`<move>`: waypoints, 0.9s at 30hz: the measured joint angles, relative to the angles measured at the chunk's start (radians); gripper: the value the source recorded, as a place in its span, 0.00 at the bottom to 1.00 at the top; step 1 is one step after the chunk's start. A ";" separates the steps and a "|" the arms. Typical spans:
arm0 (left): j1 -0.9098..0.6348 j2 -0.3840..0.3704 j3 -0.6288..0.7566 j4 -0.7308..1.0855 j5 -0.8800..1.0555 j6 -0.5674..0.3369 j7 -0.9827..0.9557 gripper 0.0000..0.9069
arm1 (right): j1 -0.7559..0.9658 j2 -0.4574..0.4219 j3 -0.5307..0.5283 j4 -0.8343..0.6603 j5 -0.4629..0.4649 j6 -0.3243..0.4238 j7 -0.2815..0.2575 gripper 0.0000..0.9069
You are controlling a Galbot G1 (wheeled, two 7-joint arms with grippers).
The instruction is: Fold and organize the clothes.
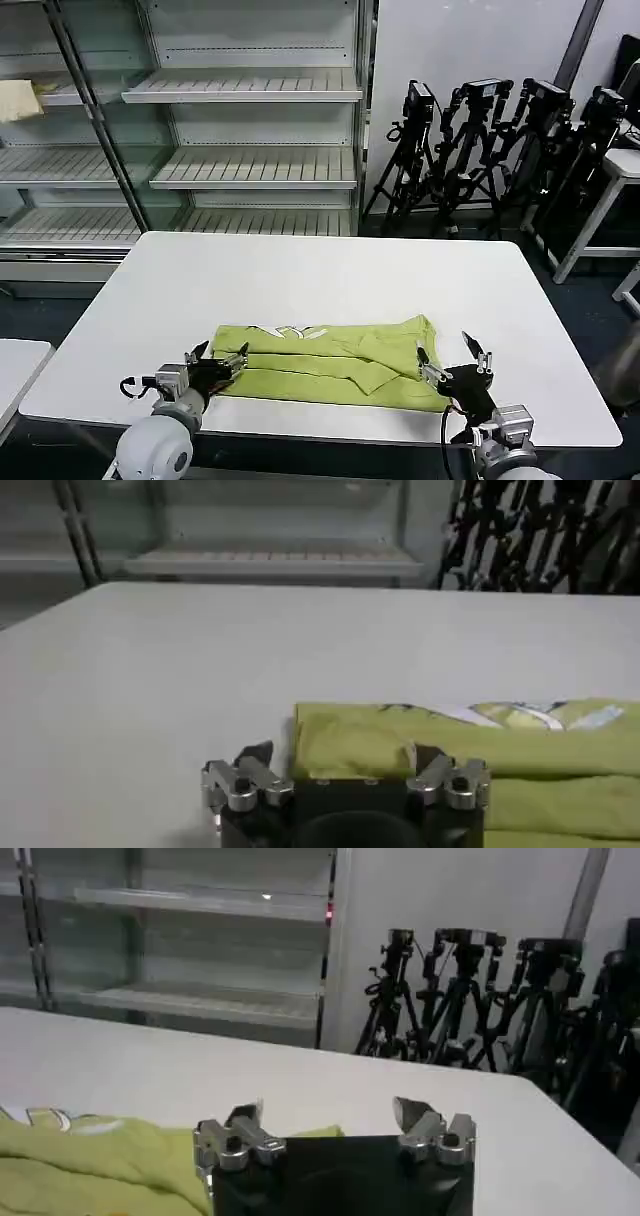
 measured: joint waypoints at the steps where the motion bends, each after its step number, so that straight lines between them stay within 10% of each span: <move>1: -0.002 -0.003 0.002 0.002 -0.001 0.000 -0.007 0.01 | -0.003 0.001 0.001 0.001 -0.001 0.003 0.000 1.00; 27: -0.005 -0.024 0.043 0.006 0.052 0.006 -0.045 0.01 | -0.031 0.001 0.017 0.008 -0.010 0.039 -0.008 1.00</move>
